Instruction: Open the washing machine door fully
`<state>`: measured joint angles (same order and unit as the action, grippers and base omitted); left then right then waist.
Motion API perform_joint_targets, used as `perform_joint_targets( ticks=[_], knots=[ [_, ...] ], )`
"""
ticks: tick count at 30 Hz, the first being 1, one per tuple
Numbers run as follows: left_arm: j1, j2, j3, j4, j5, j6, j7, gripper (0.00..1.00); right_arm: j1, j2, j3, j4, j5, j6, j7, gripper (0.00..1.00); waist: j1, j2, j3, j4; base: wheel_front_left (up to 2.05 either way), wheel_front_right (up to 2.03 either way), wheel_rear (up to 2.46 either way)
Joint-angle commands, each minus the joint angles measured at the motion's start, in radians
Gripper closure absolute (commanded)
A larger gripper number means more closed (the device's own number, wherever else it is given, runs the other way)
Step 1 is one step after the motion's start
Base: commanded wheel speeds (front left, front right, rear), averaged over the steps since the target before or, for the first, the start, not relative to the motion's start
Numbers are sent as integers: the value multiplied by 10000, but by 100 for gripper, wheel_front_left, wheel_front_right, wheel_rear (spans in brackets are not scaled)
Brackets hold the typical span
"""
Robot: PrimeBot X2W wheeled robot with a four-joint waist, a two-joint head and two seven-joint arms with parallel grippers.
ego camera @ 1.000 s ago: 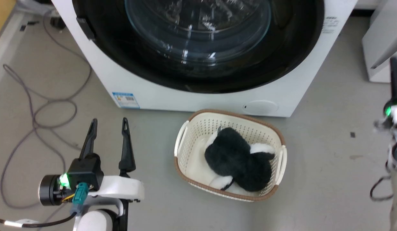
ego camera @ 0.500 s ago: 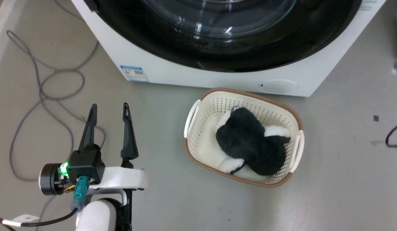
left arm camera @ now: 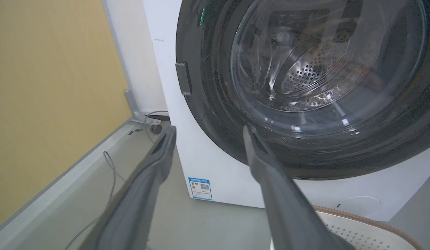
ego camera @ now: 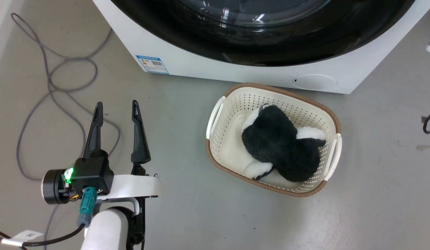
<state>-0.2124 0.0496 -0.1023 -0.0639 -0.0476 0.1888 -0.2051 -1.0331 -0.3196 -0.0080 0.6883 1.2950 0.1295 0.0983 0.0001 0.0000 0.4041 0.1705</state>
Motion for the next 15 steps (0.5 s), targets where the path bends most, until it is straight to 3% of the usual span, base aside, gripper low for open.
perform_joint_targets(
  ticks=[1,15],
  knots=[
    [-246,6,-55,-77,-50,107,-135,0,-538,-147,194,278,390,10,266,100,-1,0,115,21,0,0,0],
    [-499,6,-198,-6,-140,338,-407,0,-1426,-559,1149,1308,1558,11,1876,100,-1,0,356,96,0,0,0]
  ],
)
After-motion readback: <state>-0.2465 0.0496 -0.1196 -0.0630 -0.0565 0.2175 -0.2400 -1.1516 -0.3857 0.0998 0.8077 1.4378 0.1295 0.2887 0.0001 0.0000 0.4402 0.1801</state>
